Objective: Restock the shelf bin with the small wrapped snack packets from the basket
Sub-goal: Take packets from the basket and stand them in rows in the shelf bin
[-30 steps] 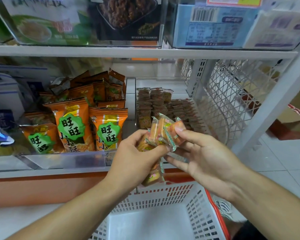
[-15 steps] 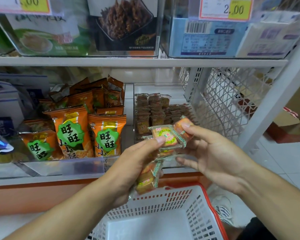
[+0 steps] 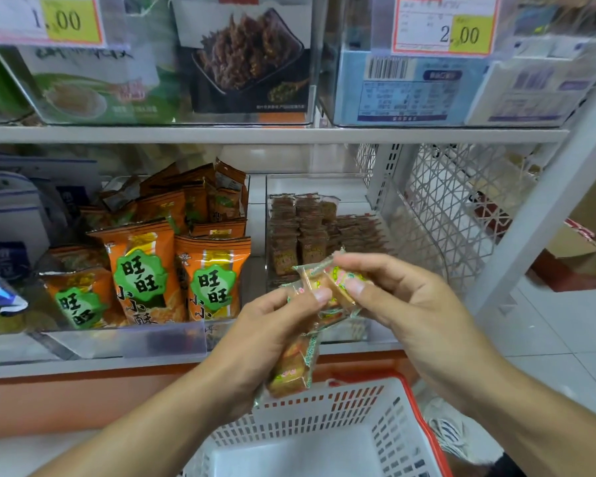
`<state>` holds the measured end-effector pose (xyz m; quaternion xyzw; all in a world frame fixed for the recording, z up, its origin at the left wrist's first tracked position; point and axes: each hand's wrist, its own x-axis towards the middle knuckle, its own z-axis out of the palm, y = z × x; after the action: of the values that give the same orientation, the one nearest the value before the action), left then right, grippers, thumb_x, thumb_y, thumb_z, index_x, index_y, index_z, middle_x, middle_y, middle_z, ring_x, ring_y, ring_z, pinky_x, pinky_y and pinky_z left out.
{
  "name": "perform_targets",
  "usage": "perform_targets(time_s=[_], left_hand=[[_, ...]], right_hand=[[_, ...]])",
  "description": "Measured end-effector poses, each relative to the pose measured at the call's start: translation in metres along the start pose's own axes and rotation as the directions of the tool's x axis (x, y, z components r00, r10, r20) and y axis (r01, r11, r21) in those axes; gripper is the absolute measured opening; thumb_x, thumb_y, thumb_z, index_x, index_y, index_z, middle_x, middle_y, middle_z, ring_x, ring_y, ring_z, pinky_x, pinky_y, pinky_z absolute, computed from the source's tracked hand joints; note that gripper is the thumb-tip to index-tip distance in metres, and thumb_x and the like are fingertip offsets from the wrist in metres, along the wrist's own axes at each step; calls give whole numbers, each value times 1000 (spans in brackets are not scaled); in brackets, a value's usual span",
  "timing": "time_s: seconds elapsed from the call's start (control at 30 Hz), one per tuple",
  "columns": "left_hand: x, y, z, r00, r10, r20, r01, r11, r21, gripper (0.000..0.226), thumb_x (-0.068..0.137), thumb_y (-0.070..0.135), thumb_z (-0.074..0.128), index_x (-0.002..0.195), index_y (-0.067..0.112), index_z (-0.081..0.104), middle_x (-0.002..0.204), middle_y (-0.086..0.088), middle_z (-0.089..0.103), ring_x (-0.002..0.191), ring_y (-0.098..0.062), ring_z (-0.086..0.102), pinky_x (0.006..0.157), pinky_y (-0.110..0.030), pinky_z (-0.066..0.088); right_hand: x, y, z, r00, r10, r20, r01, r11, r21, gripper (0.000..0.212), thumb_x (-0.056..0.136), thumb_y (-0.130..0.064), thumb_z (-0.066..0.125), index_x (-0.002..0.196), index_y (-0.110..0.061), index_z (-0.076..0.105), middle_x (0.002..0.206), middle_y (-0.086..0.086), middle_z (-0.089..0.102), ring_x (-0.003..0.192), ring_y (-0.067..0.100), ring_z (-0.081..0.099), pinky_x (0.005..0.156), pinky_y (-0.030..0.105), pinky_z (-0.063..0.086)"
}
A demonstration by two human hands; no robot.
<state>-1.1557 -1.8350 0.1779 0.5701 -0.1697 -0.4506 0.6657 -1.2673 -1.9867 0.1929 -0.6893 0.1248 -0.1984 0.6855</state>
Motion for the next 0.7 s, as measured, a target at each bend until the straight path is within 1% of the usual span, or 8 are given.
perform_targets(time_s=[0.1,0.17,0.27,0.43,0.5,0.57,0.63,0.7], left_hand=[[2,-1,-1,999,43,-26,-41,997,71,43,73,52,78,107,25,77,100,-7,78,75,-11,71,63,-23,55],[3,-3,-2,996,75,-43,-70,992,107,43,73,54,80,107,28,77,101,-5,78,77,-10,70,64,-23,54],[5,-4,-1,994,95,-51,-87,986,139,40,76,53,80,109,31,76,104,-3,78,79,-9,70,65,-22,54],[5,-3,0,998,49,-48,-45,996,80,43,70,52,78,107,30,78,98,-3,79,71,-9,70,57,-22,52],[5,-2,0,999,24,-33,-22,998,61,41,71,50,78,105,28,78,98,-5,79,70,-11,72,56,-23,53],[4,-1,-1,1000,10,-20,-9,999,45,37,74,46,77,105,26,78,99,-6,79,71,-12,73,56,-22,54],[4,0,-2,1000,5,0,-5,997,81,34,76,45,76,105,26,79,97,-5,79,72,-11,73,57,-22,54],[4,1,-2,999,5,55,-13,989,144,25,79,42,76,100,29,79,85,2,78,66,-7,70,54,-20,52]], right_hand=[[2,1,1,995,85,-60,-80,993,84,42,88,-16,67,129,-20,62,119,-4,74,111,15,69,86,23,56],[1,2,1,988,149,-24,-148,988,43,41,95,-21,63,135,-23,59,120,-7,73,113,11,68,92,27,56],[-3,4,5,982,189,23,-189,982,0,27,96,-29,63,121,-22,70,114,-2,75,109,14,70,94,37,57],[8,-6,-11,971,154,-181,-112,968,226,31,70,-14,78,98,-7,68,97,13,76,87,26,73,74,32,62],[14,-16,-23,982,158,-102,-126,955,267,27,69,-11,77,96,-7,74,102,18,74,88,27,71,73,32,62],[15,-23,-33,976,204,79,-217,949,230,30,76,-12,73,105,-7,76,109,18,73,91,24,69,73,31,61],[14,-23,-37,932,281,230,-319,936,147,38,82,-13,67,119,-9,72,118,19,71,95,24,66,70,30,60],[14,-21,-39,892,351,284,-379,924,48,50,83,-12,68,133,-13,63,124,26,65,97,29,60,67,29,59]])
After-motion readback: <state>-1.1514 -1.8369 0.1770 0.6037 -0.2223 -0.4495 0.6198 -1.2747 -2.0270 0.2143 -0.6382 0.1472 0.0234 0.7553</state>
